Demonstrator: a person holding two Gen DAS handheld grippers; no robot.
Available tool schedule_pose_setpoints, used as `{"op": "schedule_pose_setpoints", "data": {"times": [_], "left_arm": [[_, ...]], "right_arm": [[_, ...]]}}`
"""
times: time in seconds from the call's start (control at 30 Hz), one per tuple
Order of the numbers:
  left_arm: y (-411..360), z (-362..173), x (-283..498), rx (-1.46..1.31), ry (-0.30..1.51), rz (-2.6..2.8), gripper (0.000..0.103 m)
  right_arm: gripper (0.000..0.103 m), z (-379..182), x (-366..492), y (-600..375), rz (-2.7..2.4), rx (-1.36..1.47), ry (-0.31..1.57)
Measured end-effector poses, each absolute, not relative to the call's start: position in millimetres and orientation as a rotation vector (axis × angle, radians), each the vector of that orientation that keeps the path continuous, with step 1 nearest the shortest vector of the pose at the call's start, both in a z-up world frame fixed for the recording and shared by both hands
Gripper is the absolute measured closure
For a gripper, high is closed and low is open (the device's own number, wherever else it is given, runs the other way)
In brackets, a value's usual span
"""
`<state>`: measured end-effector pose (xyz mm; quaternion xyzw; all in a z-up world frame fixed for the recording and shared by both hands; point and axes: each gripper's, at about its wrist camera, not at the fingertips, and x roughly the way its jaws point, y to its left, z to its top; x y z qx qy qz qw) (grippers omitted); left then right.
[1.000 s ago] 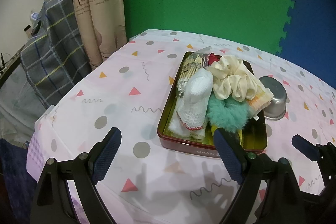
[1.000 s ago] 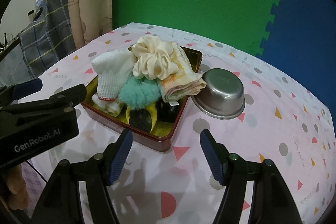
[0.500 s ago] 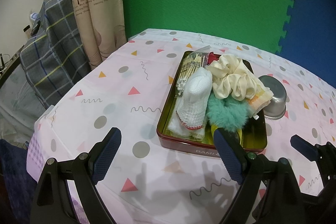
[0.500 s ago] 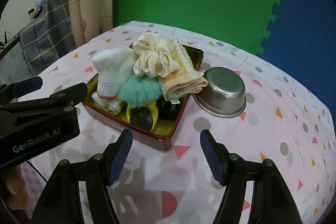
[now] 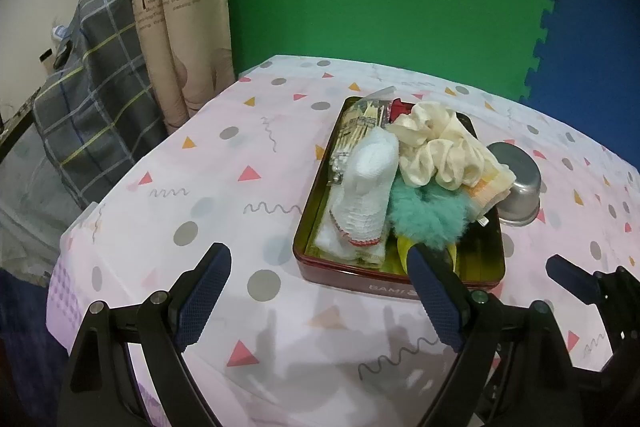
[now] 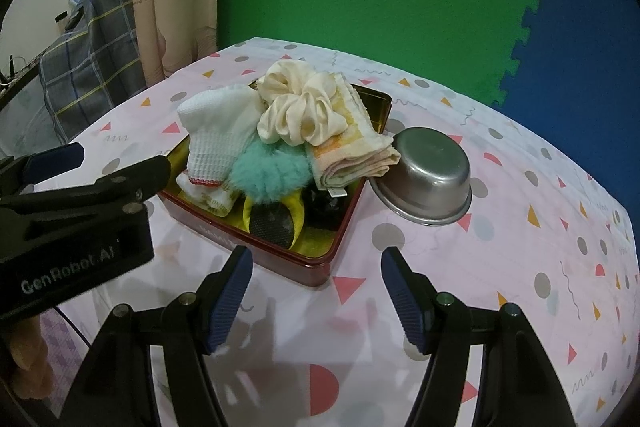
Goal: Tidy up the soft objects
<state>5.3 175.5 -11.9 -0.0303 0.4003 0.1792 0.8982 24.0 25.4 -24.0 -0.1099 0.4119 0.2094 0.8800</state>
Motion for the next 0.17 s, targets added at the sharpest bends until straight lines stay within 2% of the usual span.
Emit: {"op": "schedule_pose_setpoints", "data": {"times": [0.17], "left_arm": [[173.8, -8.3, 5.0, -0.053, 0.823, 0.374, 0.015]], "right_arm": [[0.034, -23.4, 23.8, 27.0, 0.435, -0.236, 0.855]]}}
